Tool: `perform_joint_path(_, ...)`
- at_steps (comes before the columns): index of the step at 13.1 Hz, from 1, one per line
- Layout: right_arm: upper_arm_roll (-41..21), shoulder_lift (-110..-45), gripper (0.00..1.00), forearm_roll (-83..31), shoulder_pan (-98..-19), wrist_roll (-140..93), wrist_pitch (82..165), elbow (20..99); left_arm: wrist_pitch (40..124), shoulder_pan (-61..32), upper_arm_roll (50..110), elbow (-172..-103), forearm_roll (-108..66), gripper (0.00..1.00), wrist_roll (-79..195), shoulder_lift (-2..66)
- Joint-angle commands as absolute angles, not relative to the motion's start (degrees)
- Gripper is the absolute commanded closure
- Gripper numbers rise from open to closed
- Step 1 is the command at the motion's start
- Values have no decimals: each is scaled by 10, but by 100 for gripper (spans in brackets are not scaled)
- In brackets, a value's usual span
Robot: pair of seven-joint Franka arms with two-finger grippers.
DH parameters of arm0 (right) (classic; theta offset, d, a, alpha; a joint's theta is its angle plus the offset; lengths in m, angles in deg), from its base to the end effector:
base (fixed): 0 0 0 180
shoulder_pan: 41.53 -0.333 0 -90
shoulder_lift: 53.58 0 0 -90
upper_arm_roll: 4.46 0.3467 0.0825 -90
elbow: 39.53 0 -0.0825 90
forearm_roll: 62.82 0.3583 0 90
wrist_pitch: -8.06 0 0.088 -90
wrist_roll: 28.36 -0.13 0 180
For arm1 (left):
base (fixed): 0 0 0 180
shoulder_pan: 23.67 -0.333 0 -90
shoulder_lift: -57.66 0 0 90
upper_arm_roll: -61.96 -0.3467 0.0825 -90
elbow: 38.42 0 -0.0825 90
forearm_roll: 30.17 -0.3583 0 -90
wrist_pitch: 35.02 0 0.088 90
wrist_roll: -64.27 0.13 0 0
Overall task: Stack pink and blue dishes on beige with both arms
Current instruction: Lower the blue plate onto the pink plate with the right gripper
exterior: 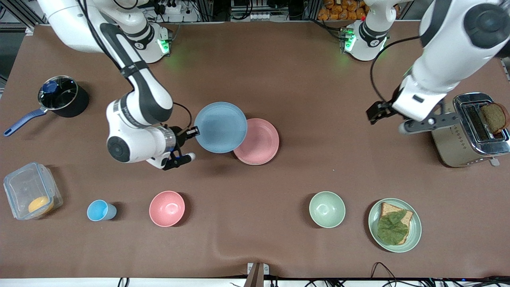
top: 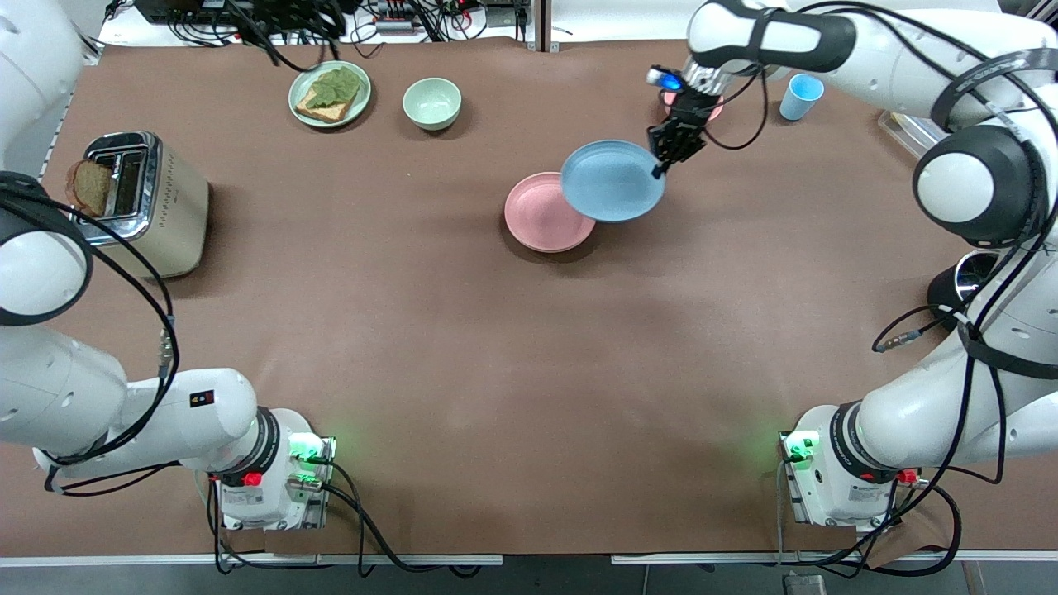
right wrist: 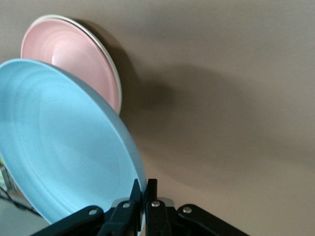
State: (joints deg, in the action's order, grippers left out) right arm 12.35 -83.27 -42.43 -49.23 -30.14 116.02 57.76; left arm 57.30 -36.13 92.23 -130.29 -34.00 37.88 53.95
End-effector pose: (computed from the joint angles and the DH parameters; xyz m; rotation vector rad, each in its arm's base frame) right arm 0.5631 0.2720 0.3136 -2.6862 -0.2917 0.5709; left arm 0.5267 -0.1510 0.5908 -3.0834 -0.2248 0.0489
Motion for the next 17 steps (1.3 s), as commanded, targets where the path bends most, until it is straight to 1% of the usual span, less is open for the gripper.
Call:
perform_joint_path(1,119,-853,100,-410,-540,-376,1212,578,526,-376,927,-1257,-352,0,400,535)
perform_joint_path(3,119,-865,100,-410,-564,-408,1245,577,526,-398,926,-1257,-350,0,476,553)
perform_joint_path(5,119,-884,100,-410,-583,-428,1287,576,514,-392,883,-1258,-342,0,523,565)
perform_joint_path(6,119,-893,100,-410,-593,-443,1308,575,511,-391,877,-1259,-342,0,546,566)
perform_joint_path(7,119,-899,100,-410,-602,-451,1320,575,509,-382,858,-1259,-342,0,567,566)
perform_joint_path(9,117,-900,100,-411,-606,-457,1322,576,509,-353,818,-1259,-341,0,585,566)
perform_joint_path(13,117,-901,100,-411,-606,-464,1317,580,512,-348,817,-1258,-337,0,585,563)
perform_joint_path(14,117,-900,93,-411,-605,-465,1317,580,513,-347,817,-1259,-337,0,584,562)
perform_joint_path(15,116,-900,49,-414,-605,-464,1316,579,512,-347,817,-1260,-337,0,576,563)
perform_joint_path(16,116,-898,2,-414,-602,-465,1316,579,513,-347,817,-1260,-336,0,576,562)
perform_joint_path(17,116,-896,0,-415,-599,-464,1315,579,513,-347,817,-1260,-336,0,576,562)
